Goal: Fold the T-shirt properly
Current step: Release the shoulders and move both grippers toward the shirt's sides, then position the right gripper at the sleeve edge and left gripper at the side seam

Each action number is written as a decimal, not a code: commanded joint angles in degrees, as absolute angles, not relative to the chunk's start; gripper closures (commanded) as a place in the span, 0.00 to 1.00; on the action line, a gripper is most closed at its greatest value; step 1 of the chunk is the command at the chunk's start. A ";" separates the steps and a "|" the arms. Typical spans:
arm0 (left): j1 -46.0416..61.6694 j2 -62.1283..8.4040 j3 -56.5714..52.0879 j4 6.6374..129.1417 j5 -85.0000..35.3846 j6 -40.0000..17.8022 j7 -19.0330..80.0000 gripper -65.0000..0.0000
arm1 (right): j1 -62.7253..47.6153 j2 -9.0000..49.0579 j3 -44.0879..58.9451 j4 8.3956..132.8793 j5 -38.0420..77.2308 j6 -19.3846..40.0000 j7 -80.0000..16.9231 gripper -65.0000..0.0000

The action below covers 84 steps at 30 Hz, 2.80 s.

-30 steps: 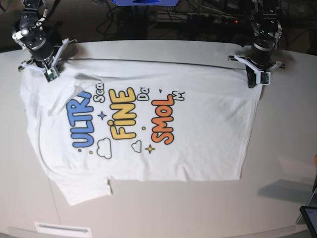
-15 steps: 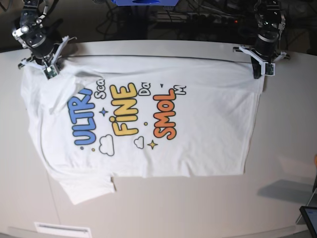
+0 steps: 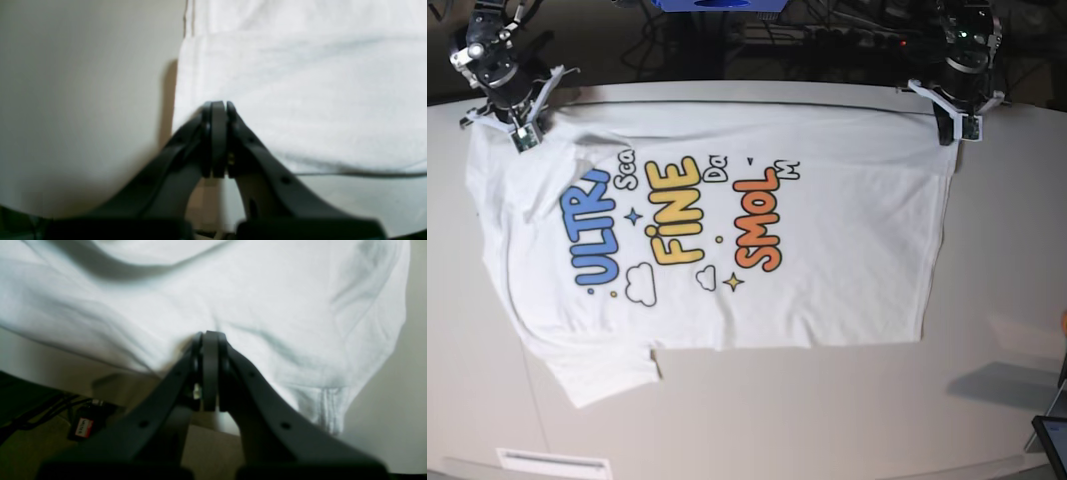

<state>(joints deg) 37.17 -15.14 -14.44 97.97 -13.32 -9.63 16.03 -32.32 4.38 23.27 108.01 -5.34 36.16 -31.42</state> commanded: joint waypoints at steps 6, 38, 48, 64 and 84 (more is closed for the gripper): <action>37.23 -15.52 -17.71 98.77 -12.79 -8.66 15.96 1.00 | -32.84 4.79 23.78 108.88 -6.99 35.91 -33.19 1.00; 17.98 -15.43 -19.30 114.07 -13.41 -8.66 40.48 1.00 | -14.46 6.55 28.79 114.42 -6.90 40.00 -37.58 1.00; 3.56 -18.51 -19.12 106.59 -13.32 -13.76 46.99 1.00 | 4.26 12.62 22.11 108.70 -6.81 40.00 -48.31 0.83; -13.14 -24.75 -18.51 81.19 -12.70 -16.04 46.81 0.63 | 26.42 14.73 17.19 75.30 -6.64 40.00 -44.53 0.56; -13.23 -25.54 -18.51 80.13 -12.70 -16.04 44.70 0.59 | 43.12 25.01 17.36 34.59 15.60 40.00 -38.73 0.15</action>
